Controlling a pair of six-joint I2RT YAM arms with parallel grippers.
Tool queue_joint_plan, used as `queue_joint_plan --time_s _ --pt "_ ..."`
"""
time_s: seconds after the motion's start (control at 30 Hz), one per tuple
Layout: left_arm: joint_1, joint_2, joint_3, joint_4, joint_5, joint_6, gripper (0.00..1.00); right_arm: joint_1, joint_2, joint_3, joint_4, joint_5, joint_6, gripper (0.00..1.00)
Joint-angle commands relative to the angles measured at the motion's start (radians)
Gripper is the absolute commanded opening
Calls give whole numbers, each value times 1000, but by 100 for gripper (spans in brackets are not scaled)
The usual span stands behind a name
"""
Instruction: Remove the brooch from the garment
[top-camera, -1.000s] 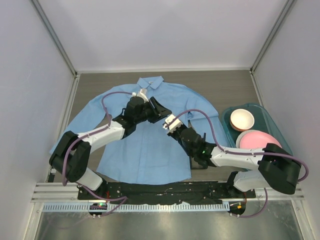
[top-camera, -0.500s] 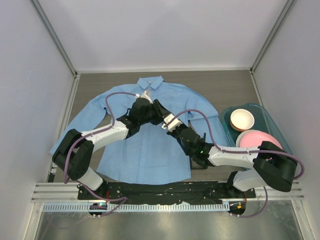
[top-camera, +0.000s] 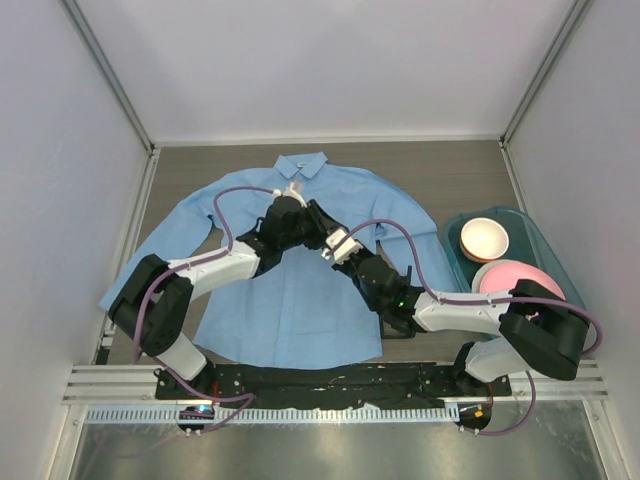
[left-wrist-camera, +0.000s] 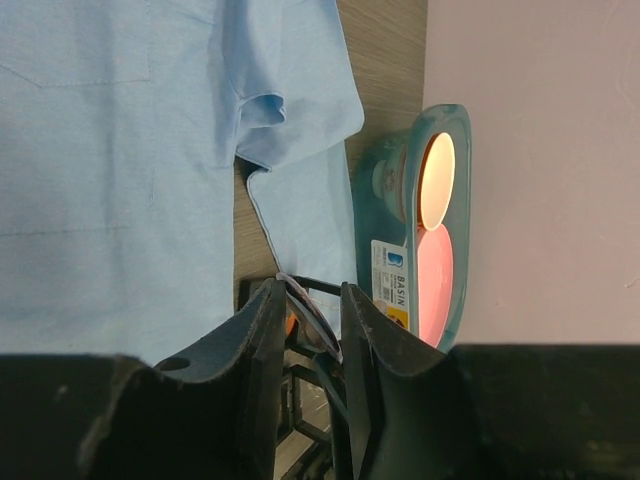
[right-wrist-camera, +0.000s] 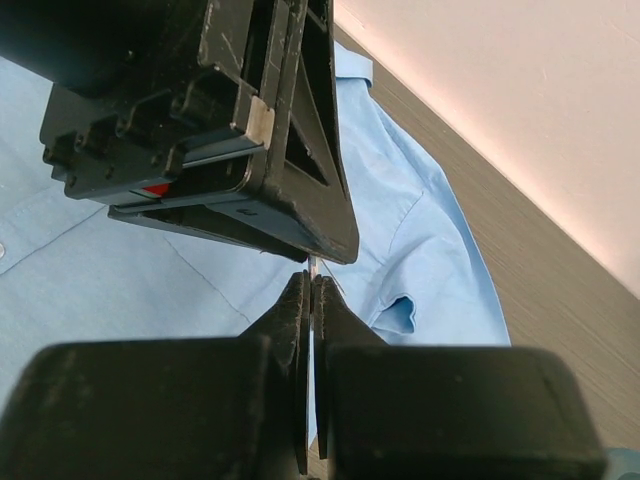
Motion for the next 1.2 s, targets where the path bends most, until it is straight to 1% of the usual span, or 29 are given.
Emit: queue_joint_plan --time_s 0.0,0.07,0.1,0.13,0.17,0.2,0.23,0.27,0.33,0.37,0.43,0.47,0.53,0.57,0.6,0.67,0.7,0.73,0.77,0.8,0.87,0.9,0.93,0.97,1.0,1.03,1.07,1.1,1.17 --pt "-4 -1 -6 85 16 -32 30 10 14 13 95 11 -14 1" --pt "-3 0 -9 94 16 -33 24 10 11 10 96 10 -12 1" --pt "-3 2 -12 111 18 -32 15 13 8 10 89 10 0 1" --pt "-3 5 -16 122 18 -30 10 16 5 15 77 10 11 2" --pt "-1 6 -29 137 16 -30 0 18 -7 21 35 11 31 4" --pt "2 8 -35 172 18 -24 0 16 -14 30 -1 11 55 9" --pt "5 12 -39 185 33 9 0 15 -27 57 -48 11 122 21" --pt "12 17 -33 189 45 40 0 16 -40 73 -152 10 155 26" --pt "26 29 -21 170 78 100 0 16 -81 99 -232 -2 240 35" --pt "43 31 -23 166 85 150 0 16 -96 108 -324 -11 276 36" --pt "72 34 -41 226 125 186 0 16 -151 134 -418 -33 345 40" --pt "103 37 -64 258 172 214 0 15 -173 139 -493 -42 408 42" --pt "135 42 -82 335 226 241 0 15 -233 140 -548 -56 466 48" --pt "162 55 -96 372 312 257 0 1 -253 142 -600 -56 549 51" --pt "173 61 -98 422 349 289 0 -17 -270 143 -624 -74 587 56" --pt "199 81 -93 449 420 304 0 -68 -322 151 -679 -215 670 56" --pt "204 86 -95 488 468 306 0 -135 -339 153 -687 -270 743 57" --pt "209 91 -98 517 487 304 0 -170 -352 154 -687 -321 775 58" --pt "212 95 -104 545 504 301 0 -212 -377 156 -714 -440 801 58" --pt "212 103 -108 594 533 297 0 -273 -388 156 -714 -488 853 59" --pt "212 111 -119 654 558 258 0 -326 -400 159 -713 -594 891 60" --pt "213 121 -122 726 567 232 0 -362 -397 160 -710 -643 905 61" --pt "212 129 -131 766 584 187 0 -375 -393 168 -705 -669 936 61" --pt "212 135 -136 812 590 154 0 -390 -386 168 -699 -729 950 61" --pt "212 143 -142 911 595 122 0 -405 -373 166 -655 -757 963 61" --pt "212 167 -145 970 613 90 0 -427 -371 156 -632 -777 1000 62" --pt "212 181 -147 1029 622 14 0 -438 -370 148 -572 -797 1017 62" --pt "210 198 -144 1139 633 -22 0 -447 -365 140 -543 -833 1035 62" --pt "212 249 -133 1231 651 -115 0 -464 -360 127 -465 -867 1072 62"
